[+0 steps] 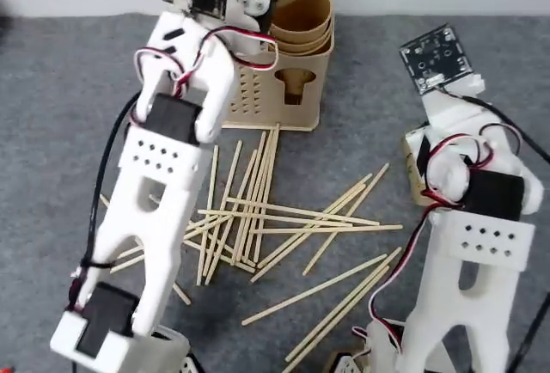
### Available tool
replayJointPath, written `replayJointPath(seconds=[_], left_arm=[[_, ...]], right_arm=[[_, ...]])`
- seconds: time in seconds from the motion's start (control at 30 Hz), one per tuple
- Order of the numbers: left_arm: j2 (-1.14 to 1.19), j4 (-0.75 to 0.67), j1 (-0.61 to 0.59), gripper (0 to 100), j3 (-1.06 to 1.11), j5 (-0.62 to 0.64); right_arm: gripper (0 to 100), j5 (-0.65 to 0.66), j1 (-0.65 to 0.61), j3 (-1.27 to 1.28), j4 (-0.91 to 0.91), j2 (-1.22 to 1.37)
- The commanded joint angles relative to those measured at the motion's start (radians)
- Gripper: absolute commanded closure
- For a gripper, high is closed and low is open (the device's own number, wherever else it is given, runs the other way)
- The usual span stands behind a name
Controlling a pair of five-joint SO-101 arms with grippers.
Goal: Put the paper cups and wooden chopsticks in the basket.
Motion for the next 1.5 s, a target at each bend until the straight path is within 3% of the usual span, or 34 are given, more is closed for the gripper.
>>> replayJointPath(seconds=[0.0, 0.27, 0.5, 1.1, 1.27, 1.47], left_arm=[[0.031, -0.026, 0.0, 99, -0.053, 0.014], [0.064, -0.12, 0.048, 98, -0.051, 0.011], [0.12, -0.184, 0.072, 98, -0.051, -0.144], [0.147, -0.193, 0.071, 98, -0.053, -0.15], [0.149, -0.302, 0.071, 98, -0.053, -0.15], [0.149, -0.308, 0.071, 98, -0.048, -0.169]], right_arm=[[83.0, -0.012, 0.031, -0.009, -0.018, -0.012], [83.0, -0.012, 0.059, -0.009, -0.012, -0.012], [83.0, -0.012, 0.061, -0.009, -0.015, -0.012], [83.0, -0.012, 0.058, -0.009, -0.012, -0.012], [83.0, -0.012, 0.056, -0.009, -0.012, -0.012], [83.0, -0.012, 0.056, -0.009, -0.012, -0.012]])
